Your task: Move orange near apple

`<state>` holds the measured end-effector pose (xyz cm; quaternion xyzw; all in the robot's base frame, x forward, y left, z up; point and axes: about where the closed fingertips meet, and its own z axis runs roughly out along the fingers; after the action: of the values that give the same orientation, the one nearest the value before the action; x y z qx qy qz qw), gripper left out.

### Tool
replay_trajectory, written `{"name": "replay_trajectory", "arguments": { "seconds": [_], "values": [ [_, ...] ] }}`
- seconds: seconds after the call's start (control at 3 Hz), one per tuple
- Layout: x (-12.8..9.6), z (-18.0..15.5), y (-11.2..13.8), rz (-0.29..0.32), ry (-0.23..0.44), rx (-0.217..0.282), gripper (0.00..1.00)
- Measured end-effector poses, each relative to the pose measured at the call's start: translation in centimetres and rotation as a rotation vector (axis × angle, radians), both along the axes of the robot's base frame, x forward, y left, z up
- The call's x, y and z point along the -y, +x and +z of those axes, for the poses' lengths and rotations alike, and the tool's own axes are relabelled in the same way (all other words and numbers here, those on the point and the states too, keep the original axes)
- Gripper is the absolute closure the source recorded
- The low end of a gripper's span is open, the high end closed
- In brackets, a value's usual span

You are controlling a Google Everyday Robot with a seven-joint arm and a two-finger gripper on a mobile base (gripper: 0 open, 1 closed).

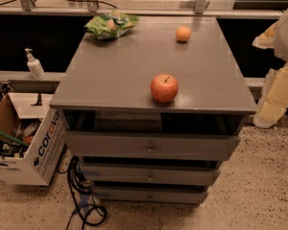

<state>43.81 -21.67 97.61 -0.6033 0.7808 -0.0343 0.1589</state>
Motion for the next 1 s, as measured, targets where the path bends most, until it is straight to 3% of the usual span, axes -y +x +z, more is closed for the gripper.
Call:
{"name": "replay_trajectory", "arguments": {
  "seconds": [0.33,0.67,1.0],
  "values": [
    [0.0,0.0,0.0,0.000,0.001,0.002,0.00],
    [0.0,-1.0,1.3,0.009,0.044,0.032,0.00],
    [0.1,-2.7,5.2,0.000,0.104,0.092,0.00]
  ]
}}
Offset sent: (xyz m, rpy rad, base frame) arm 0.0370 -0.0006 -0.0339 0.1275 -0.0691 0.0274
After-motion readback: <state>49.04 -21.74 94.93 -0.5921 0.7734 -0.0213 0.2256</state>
